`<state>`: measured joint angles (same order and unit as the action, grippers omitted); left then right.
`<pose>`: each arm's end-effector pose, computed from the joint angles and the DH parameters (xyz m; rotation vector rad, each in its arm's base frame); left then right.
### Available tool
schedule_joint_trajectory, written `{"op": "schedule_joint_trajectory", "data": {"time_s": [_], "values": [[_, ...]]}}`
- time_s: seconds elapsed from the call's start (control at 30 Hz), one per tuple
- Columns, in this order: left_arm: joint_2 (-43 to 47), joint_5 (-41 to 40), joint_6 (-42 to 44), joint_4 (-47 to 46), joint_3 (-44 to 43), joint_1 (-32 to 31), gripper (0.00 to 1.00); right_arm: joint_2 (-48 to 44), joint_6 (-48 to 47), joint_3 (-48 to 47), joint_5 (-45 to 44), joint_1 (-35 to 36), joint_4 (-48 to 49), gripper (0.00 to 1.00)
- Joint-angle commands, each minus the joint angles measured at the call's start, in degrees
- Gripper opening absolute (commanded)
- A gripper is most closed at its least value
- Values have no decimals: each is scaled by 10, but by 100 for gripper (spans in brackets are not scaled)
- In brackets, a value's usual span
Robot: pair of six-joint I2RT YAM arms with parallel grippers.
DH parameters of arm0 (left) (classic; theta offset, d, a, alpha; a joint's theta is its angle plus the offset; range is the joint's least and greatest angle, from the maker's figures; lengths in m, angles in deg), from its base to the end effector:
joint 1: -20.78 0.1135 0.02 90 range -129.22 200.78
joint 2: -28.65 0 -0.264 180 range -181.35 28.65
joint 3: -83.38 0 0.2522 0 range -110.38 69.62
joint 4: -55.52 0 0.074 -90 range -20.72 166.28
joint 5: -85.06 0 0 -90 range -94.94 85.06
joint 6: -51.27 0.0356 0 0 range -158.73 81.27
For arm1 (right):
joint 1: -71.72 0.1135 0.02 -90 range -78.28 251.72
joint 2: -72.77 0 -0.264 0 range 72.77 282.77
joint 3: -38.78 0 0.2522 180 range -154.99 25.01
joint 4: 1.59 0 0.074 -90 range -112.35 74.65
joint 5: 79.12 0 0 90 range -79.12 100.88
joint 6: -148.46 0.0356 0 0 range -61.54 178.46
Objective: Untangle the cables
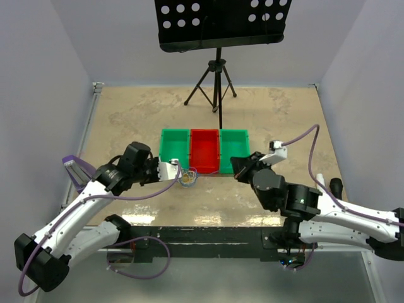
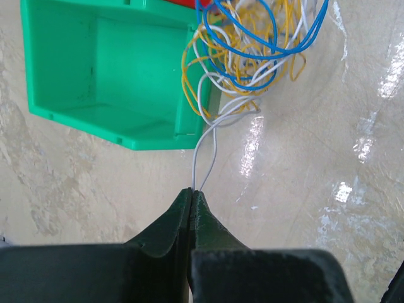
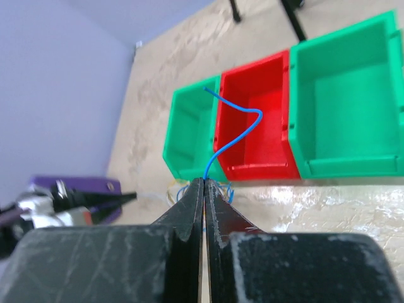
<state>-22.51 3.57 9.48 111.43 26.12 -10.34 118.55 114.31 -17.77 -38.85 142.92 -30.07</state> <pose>0.1477 -0.0953 0.2625 1.5999 1.8260 -0.0466 0.0825 0.1579 0.3203 0.3513 1.8028 0.7780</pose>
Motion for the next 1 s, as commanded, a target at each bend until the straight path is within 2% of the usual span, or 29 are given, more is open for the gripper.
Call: {"op": "schedule_joint_trajectory", "data": {"time_s": [0.0, 0.1, 0.2, 0.23, 0.37, 0.63, 0.83, 0.9, 0.97], "values": [[-6, -26, 12, 53, -49, 5, 0, 2, 84, -84, -140, 1, -181, 0], [5, -31, 21, 62, -54, 4, 0, 19, 157, -137, -195, 1, -304, 0], [17, -60, 36, 60, -28, 4, 0, 31, 280, -193, -247, 1, -453, 0], [19, -74, 43, 60, -16, 5, 0, 29, 277, -207, -262, 0, -463, 0], [28, -111, 57, 63, 29, 4, 0, 12, 239, -231, -286, -27, -462, 0], [47, -196, 98, 58, 125, 5, 0, 38, 149, -280, -337, -118, -459, 0], [31, -207, 99, 47, 145, 6, 0, 49, 69, -344, -396, -175, -457, 0], [20, -219, 104, 40, 159, 6, 0, 41, 30, -363, -424, -188, -443, 0], [11, -230, 109, 31, 174, 6, 0, 27, -42, -371, -444, -191, -387, 0]]}}
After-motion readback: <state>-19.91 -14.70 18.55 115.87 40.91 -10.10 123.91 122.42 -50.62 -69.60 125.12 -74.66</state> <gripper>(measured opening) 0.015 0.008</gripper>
